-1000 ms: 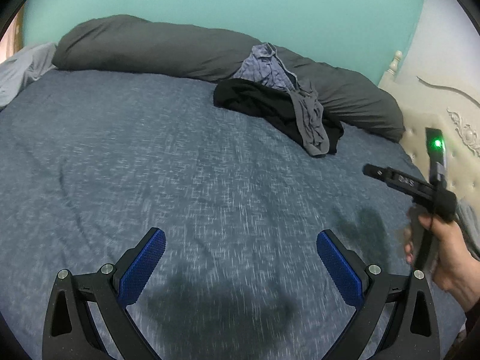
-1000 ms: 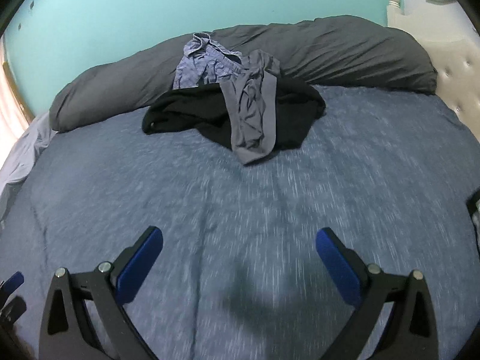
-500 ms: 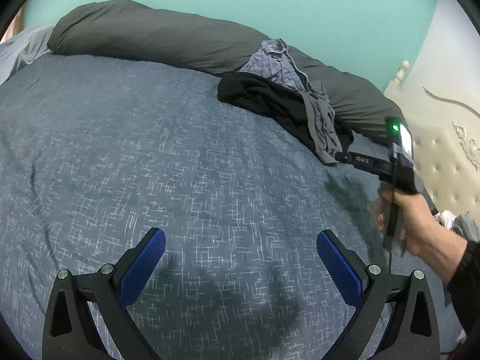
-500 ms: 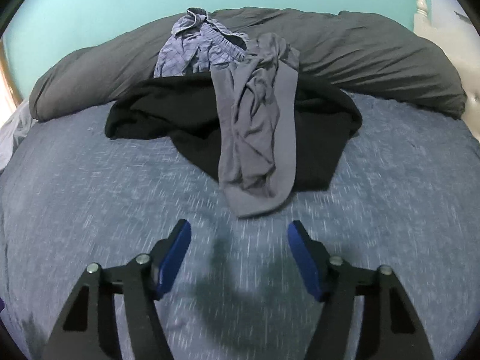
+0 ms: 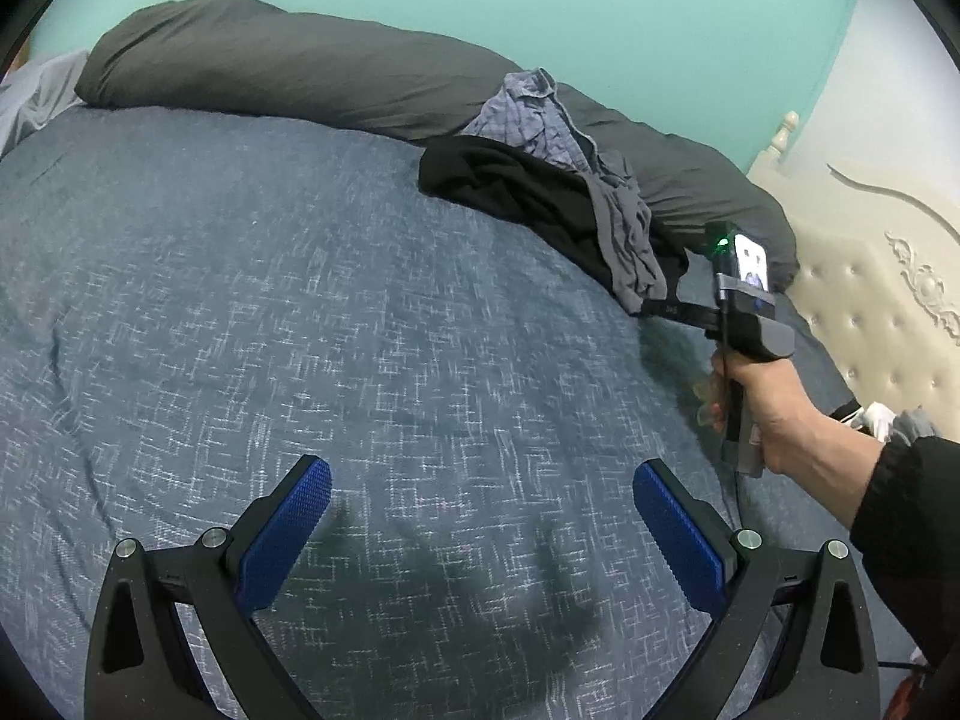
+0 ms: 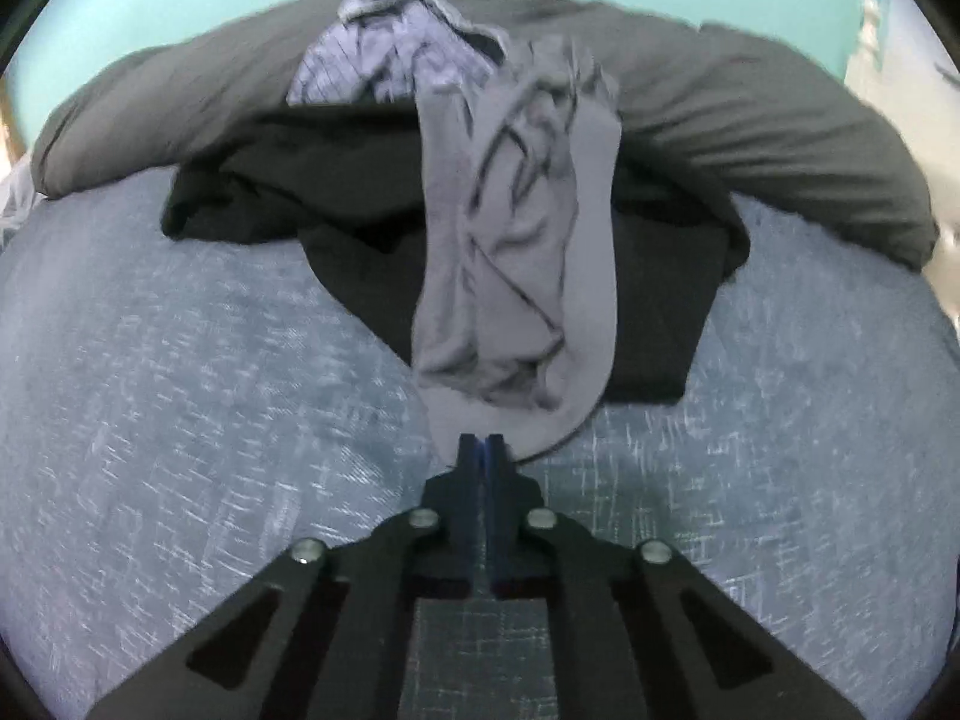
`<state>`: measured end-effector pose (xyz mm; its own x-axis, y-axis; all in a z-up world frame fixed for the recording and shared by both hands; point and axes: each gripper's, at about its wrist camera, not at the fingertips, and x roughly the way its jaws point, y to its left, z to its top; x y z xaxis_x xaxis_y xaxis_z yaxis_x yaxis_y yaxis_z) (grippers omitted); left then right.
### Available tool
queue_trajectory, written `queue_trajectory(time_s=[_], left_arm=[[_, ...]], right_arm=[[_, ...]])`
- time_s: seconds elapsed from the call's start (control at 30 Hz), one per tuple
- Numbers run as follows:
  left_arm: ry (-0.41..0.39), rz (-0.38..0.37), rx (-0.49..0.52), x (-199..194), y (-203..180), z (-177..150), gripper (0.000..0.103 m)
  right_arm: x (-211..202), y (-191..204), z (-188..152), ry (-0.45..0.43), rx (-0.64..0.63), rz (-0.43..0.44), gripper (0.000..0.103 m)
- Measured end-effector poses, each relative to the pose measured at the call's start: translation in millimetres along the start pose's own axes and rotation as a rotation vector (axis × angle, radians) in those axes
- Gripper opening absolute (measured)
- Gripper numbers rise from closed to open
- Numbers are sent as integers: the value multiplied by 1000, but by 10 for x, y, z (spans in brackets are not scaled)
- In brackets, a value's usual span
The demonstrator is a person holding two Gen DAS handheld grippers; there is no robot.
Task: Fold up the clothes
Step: 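Reach the right tool toward the grey garment on the clothes pile, then close the right gripper on the grey garment and lift it off the pile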
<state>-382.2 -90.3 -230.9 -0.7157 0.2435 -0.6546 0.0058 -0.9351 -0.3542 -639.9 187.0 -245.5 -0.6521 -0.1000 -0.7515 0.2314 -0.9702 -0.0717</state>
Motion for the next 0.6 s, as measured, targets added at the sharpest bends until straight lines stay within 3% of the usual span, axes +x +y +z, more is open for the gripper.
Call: queue_trajectory(time_s=[0.27,0.4,0.43,0.47,0.5,0.53,0.6], left_arm=[[-1,34,-19,-109,77,-48,103],[8,38,-22,-180,78,-112,103],[6,39,-17,-197,69,-125,103],[5,42,-11,-199,68,-134,103],[5,45,-5,-199,67,-143,103],[9,46,-11,-187,81,-153,103],[20,42,-18,-142,94,-157,103]], right_arm=[[-483,-49,-71,-88,-27,36,0],[-512,-218,-84,-65,100,117,1],[-529,-265,-73,-81,137,122,4],[-522,-301,-61,-85,165,124,15],[-454,-309,-49,-62,167,118,36],[-391,-317,-36,-42,168,110,42],[-286,-338,-7,-35,172,110,44]])
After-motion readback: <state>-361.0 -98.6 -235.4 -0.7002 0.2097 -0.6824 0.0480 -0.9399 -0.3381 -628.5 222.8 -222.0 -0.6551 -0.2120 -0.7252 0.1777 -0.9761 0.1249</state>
